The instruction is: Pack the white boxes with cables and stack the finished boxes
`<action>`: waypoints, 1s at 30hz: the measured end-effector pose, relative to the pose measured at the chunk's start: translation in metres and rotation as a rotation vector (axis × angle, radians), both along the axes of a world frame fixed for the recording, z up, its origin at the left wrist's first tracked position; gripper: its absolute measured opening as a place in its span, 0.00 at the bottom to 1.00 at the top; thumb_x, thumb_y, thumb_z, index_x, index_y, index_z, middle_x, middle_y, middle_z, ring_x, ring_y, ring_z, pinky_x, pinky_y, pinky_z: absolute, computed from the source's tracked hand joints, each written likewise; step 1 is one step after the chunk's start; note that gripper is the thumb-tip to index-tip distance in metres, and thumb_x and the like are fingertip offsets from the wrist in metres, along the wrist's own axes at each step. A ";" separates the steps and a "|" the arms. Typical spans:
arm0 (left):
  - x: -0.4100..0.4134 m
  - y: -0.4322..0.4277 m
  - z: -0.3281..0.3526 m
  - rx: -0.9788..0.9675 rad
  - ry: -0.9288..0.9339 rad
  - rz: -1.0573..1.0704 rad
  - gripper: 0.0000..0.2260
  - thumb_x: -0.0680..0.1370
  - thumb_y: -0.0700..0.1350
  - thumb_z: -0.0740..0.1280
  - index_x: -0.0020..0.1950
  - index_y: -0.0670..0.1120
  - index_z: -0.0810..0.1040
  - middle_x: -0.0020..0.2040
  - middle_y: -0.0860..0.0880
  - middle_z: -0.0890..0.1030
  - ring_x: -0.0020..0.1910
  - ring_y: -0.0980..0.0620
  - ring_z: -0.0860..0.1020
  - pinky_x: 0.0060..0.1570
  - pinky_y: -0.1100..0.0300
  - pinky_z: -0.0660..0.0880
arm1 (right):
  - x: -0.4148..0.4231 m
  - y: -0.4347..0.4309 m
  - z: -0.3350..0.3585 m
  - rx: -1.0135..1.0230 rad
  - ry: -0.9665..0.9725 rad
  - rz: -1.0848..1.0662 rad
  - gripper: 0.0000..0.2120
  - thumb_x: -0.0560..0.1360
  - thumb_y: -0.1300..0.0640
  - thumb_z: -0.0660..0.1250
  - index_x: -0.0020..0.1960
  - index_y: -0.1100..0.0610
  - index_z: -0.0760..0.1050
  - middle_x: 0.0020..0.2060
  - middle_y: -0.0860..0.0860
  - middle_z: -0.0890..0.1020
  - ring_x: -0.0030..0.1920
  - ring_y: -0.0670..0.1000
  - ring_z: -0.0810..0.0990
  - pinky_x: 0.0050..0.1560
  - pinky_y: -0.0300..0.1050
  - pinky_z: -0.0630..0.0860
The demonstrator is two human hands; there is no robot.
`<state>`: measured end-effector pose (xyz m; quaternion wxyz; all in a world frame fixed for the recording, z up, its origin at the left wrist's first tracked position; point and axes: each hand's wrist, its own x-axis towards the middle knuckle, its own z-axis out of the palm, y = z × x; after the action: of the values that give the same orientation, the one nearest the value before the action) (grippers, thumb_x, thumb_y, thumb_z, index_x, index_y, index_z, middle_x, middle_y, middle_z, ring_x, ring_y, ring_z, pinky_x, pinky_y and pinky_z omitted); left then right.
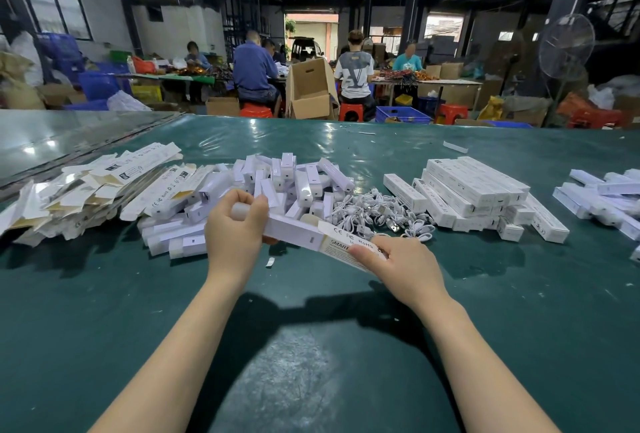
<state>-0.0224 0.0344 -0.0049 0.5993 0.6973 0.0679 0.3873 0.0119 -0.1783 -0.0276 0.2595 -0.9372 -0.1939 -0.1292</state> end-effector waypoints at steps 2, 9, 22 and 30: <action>-0.001 -0.001 -0.001 0.036 -0.026 0.050 0.10 0.69 0.51 0.63 0.31 0.49 0.67 0.25 0.56 0.68 0.26 0.58 0.67 0.32 0.54 0.71 | 0.000 0.001 0.001 -0.006 -0.002 -0.002 0.26 0.65 0.30 0.49 0.28 0.53 0.60 0.24 0.48 0.69 0.28 0.45 0.67 0.28 0.44 0.56; -0.001 -0.012 -0.002 -0.020 -0.112 0.112 0.11 0.71 0.54 0.61 0.33 0.49 0.67 0.28 0.53 0.67 0.26 0.63 0.65 0.27 0.70 0.61 | -0.001 0.001 0.004 -0.026 0.013 0.025 0.27 0.72 0.32 0.56 0.29 0.55 0.63 0.25 0.48 0.70 0.31 0.48 0.69 0.30 0.45 0.59; -0.001 -0.045 -0.018 0.322 0.000 -0.280 0.09 0.75 0.53 0.59 0.46 0.52 0.60 0.44 0.54 0.66 0.43 0.56 0.69 0.47 0.64 0.69 | -0.004 0.005 0.004 0.025 0.000 0.052 0.25 0.66 0.32 0.50 0.28 0.53 0.59 0.23 0.48 0.68 0.27 0.45 0.66 0.29 0.45 0.58; -0.007 -0.056 -0.024 0.306 0.250 -0.497 0.09 0.78 0.50 0.64 0.57 0.53 0.74 0.62 0.53 0.59 0.65 0.58 0.60 0.68 0.60 0.59 | 0.001 -0.006 -0.002 0.114 -0.121 -0.090 0.29 0.61 0.26 0.48 0.27 0.53 0.60 0.21 0.47 0.67 0.26 0.44 0.65 0.28 0.42 0.57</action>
<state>-0.0291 -0.0217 -0.0287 0.5507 0.8168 -0.0906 0.1461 0.0129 -0.1840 -0.0294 0.2940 -0.9192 -0.1593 -0.2081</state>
